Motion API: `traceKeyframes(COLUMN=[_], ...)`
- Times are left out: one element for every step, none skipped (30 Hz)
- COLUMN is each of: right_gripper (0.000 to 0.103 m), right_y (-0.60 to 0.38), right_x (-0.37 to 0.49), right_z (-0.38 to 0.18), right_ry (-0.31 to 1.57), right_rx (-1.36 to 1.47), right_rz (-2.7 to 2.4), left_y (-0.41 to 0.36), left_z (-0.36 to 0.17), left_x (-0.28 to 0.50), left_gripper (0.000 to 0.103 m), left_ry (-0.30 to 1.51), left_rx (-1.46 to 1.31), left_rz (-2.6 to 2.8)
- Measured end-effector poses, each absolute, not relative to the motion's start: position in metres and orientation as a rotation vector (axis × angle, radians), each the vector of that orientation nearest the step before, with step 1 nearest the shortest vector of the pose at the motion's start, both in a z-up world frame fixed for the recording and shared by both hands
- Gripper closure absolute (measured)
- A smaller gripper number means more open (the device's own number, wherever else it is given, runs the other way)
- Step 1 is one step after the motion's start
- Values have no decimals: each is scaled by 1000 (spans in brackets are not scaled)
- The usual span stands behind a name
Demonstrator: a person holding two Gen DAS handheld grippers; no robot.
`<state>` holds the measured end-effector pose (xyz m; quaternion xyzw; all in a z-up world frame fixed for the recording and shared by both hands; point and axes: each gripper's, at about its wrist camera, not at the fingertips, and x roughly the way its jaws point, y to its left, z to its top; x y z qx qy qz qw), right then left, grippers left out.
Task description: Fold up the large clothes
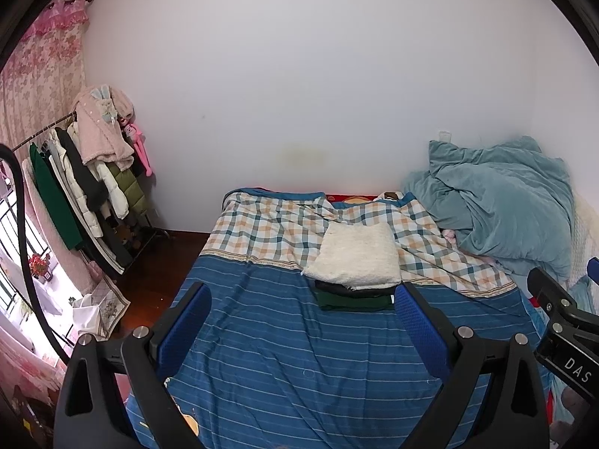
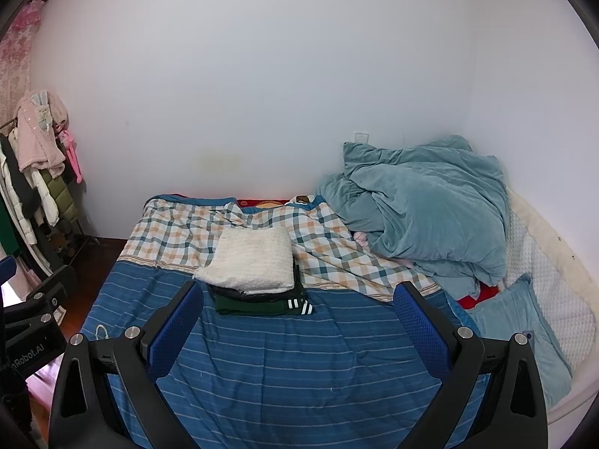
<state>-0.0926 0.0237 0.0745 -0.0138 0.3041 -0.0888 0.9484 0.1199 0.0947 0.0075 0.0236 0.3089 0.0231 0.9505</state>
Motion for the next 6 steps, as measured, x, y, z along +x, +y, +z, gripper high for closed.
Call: traceKeyframes(right_gripper=[0,0,0,0,0,0], right_y=[24,25,25,25,25,25], right_x=[-93,-91,-92,-89,-89,-89], right_z=[75,74,74,73,73,73], right_ry=[620,620,620,620,622,623], right_rx=[-26,-28,-28,-30,-29,-27], right_rz=[-179,-178,-180,-179,-177,-177], left_y=[96,96,96,97,97,97], left_z=[7,7,7,6,6,6], left_x=[121,121,121,122,121,122], left_gripper=[3,3,3,3,3,3], left_ry=[628,627,625,623,618,618], left_rx=[47,46,45,46,50,51], left_rz=[50,52,50,53,61,60])
